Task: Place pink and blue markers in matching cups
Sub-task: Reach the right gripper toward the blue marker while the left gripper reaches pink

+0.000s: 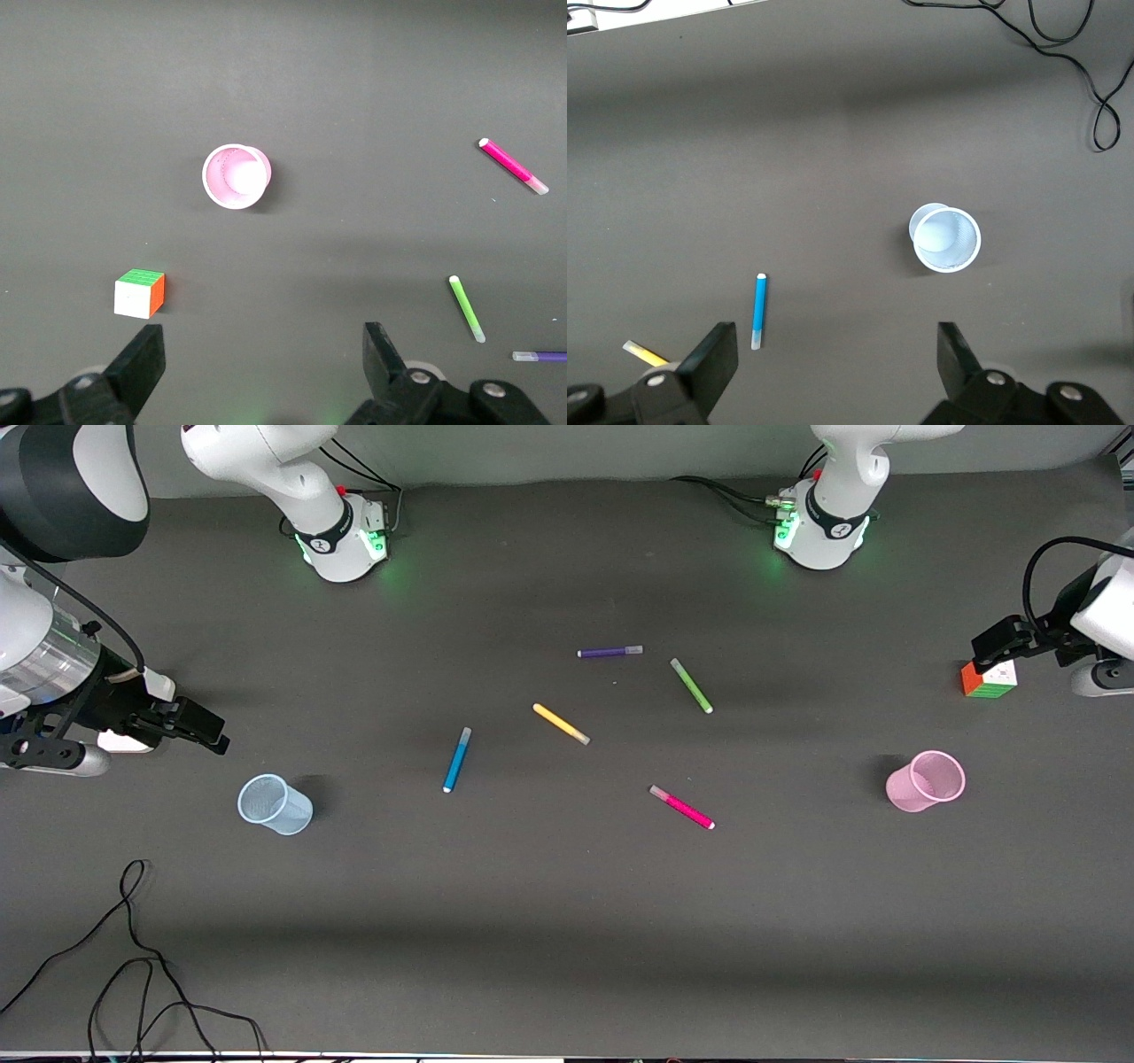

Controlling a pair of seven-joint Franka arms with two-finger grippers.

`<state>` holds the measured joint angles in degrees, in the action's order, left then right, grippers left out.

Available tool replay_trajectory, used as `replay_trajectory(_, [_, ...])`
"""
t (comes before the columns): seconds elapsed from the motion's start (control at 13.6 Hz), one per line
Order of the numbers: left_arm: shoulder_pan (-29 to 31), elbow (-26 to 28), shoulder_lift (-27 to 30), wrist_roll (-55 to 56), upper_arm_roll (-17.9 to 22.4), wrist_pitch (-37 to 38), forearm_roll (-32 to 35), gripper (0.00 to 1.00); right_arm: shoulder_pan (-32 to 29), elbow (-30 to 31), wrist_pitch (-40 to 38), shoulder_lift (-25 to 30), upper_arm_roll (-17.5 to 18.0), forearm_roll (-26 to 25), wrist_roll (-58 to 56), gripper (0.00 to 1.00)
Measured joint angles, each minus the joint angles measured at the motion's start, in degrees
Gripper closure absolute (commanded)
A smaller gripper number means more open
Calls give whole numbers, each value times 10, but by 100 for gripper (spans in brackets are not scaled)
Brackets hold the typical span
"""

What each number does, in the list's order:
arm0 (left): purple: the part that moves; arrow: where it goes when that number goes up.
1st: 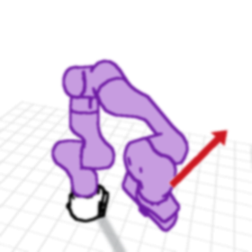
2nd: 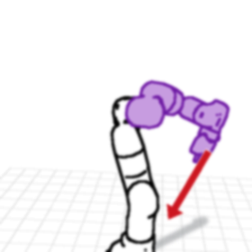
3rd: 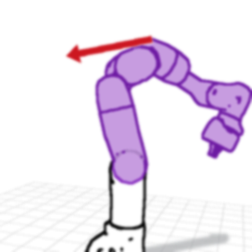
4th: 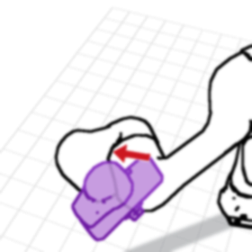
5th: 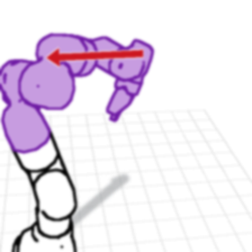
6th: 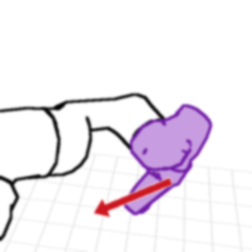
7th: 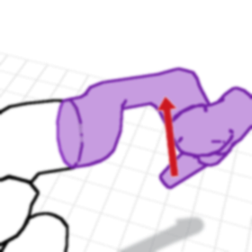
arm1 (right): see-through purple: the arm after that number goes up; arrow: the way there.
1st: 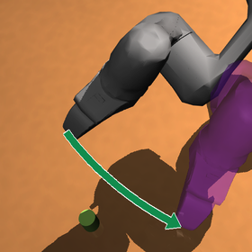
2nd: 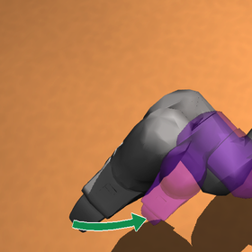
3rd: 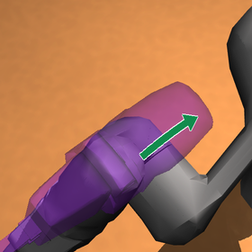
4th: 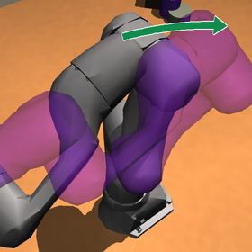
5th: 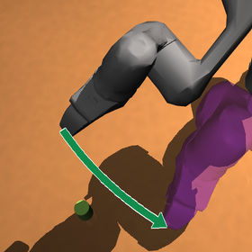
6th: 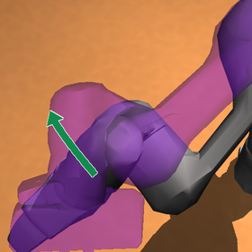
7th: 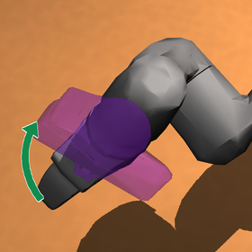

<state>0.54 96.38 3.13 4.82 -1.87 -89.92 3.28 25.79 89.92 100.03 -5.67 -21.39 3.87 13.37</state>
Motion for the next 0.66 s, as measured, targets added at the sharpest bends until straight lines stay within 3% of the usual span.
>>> replay_trajectory(0.66, [-1, -24, -20, 0, -1, 41, 1, 1, 10, 4, -35, -33, 1, 0, 0, 0])
